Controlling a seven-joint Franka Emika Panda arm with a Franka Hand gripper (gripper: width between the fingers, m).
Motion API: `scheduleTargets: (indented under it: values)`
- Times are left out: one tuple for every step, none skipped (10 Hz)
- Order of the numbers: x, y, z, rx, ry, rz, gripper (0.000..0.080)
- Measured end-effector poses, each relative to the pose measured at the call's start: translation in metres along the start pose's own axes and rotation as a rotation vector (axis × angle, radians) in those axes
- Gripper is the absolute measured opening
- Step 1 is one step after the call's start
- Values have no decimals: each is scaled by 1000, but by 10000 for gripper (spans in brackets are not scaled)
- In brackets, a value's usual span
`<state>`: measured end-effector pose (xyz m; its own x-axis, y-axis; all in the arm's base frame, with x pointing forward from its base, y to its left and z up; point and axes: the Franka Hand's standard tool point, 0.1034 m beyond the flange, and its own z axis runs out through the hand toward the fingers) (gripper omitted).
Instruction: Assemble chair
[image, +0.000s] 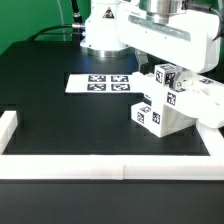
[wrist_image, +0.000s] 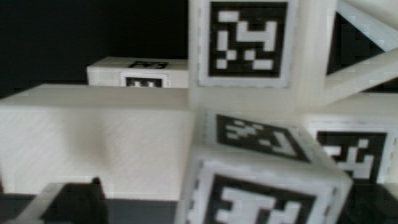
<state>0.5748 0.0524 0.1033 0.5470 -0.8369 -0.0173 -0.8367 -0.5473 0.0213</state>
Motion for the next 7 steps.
scheduleTargets:
  values:
    - [0, 0, 1, -2, 0, 0, 649]
    - [0, 0, 1, -2, -1, 0, 649]
    - [0, 1, 2, -3, -1, -1, 649]
    - [-1, 0, 1, -3, -1, -6, 649]
    - [-7, -1, -6, 5, -3, -23, 649]
    - [-16, 3, -14, 18, -5, -38, 649]
    - [-26, 11, -21, 22, -14, -50, 649]
